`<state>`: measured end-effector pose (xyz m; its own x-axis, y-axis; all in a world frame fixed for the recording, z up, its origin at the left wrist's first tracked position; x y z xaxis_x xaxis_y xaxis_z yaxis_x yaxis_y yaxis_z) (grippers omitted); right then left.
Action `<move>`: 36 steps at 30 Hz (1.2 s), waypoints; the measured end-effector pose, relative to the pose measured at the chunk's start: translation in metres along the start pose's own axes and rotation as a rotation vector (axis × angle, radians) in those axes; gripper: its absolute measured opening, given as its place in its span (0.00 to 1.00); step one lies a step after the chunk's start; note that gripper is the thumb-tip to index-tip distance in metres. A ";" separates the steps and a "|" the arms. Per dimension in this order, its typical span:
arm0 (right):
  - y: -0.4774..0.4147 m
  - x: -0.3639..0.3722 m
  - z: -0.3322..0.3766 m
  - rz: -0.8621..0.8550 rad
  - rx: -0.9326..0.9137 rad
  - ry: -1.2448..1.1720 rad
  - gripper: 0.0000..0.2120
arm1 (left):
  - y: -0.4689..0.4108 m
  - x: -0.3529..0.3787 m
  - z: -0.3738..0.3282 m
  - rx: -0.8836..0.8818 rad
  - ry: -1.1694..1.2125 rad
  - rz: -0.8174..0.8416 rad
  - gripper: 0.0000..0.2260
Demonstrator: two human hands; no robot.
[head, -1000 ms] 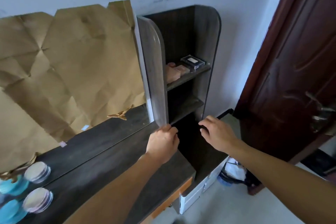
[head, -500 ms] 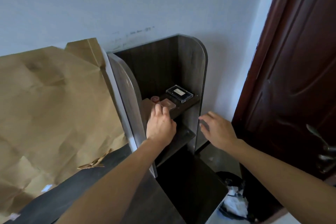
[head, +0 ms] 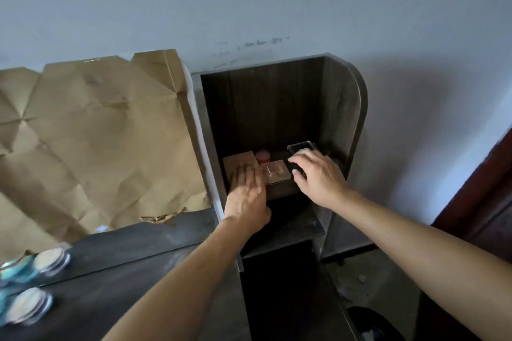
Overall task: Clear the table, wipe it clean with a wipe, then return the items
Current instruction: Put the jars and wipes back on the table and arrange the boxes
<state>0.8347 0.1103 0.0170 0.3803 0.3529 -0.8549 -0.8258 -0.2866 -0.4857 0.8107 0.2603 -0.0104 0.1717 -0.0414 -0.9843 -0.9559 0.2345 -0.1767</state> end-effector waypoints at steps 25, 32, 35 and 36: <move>0.018 0.003 -0.014 0.143 -0.206 -0.060 0.39 | 0.073 -0.013 -0.011 0.080 0.030 -0.342 0.16; 0.046 -0.009 0.022 0.017 -0.189 -0.134 0.33 | 0.134 -0.032 0.010 0.213 0.154 -0.457 0.17; 0.066 0.001 0.056 0.037 -0.152 -0.185 0.32 | 0.171 -0.030 0.039 0.177 0.200 -0.466 0.17; 0.074 0.006 0.070 0.051 -0.145 -0.202 0.32 | 0.185 -0.028 0.052 0.151 0.205 -0.449 0.18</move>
<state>0.7470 0.1535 -0.0108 0.2367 0.5018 -0.8320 -0.7680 -0.4279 -0.4766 0.6413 0.3549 -0.0159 0.4925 -0.3567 -0.7939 -0.7509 0.2870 -0.5948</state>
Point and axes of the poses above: each hand's wrist, its own y-axis away from the middle knuckle, its own x-axis out of the palm, z = x × y, the point moved 6 cm from there along -y, towards the middle knuckle, and after that the axes turned 2 degrees about y, right-handed, at the moved point
